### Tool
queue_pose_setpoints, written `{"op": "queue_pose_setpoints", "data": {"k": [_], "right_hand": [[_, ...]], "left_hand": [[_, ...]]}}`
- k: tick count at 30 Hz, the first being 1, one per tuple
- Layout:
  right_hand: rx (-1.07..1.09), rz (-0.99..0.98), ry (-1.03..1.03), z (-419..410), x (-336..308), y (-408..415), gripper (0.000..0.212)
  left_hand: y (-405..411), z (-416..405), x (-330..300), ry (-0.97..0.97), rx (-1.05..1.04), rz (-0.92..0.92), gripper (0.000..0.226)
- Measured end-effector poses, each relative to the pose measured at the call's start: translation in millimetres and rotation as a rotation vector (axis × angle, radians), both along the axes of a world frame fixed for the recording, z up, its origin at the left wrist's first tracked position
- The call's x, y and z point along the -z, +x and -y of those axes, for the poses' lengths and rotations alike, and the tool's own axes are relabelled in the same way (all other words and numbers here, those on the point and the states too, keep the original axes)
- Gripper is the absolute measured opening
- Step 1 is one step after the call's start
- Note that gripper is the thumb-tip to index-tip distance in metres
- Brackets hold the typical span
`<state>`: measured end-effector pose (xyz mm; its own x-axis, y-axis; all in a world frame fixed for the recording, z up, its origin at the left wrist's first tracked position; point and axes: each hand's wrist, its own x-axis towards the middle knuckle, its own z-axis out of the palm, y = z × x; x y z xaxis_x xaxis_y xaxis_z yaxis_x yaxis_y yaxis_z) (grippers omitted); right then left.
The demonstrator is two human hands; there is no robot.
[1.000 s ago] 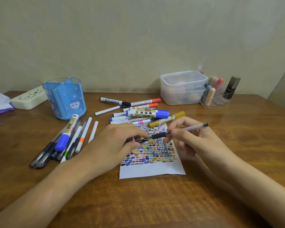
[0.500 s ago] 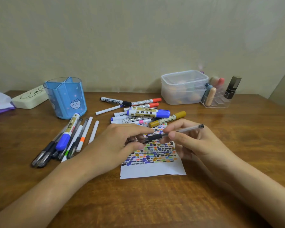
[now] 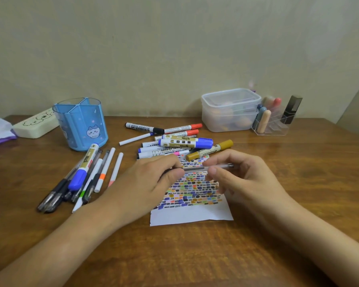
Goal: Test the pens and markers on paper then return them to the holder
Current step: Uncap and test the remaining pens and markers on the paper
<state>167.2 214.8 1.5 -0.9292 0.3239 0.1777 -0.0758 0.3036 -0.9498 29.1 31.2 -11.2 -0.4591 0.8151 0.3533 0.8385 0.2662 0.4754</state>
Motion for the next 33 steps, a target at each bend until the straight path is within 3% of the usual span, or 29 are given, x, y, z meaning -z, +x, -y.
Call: {"op": "queue_pose_setpoints", "data": {"k": [7,12,17,20,24,26,29,33], "right_hand": [[0.027,0.013,0.228,-2.4,7.1,-1.4,0.011],[0.012,0.002,0.257,-2.6,6.1,0.4,0.018],[0.010,-0.017,0.286,-3.3,8.0,-0.6,0.022],[0.001,-0.020,0.309,-4.7,11.6,-2.4,0.019],[0.025,-0.015,0.335,-9.1,10.9,-3.2,0.034],[0.040,-0.008,0.317,-13.8,12.5,-5.9,0.034],[0.065,0.017,0.339,-21.1,18.6,-11.2,0.023],[0.105,0.059,0.436,-26.4,22.2,-13.0,0.016]], "left_hand": [[2.0,0.7,-0.6,-0.036,-0.009,-0.077,0.028],[-0.1,0.4,2.0,-0.033,-0.006,-0.125,0.030],[-2.1,0.8,-0.1,-0.012,0.026,-0.077,0.016],[-5.4,4.9,-4.6,-0.055,0.040,-0.136,0.015],[-18.8,17.2,-19.6,-0.167,0.086,-0.117,0.018],[-30.2,26.9,-28.3,-0.209,0.025,-0.111,0.014],[-46.0,41.1,-32.1,-0.252,-0.128,-0.074,0.032],[-56.2,47.9,-27.0,-0.255,-0.335,-0.073,0.015]]}}
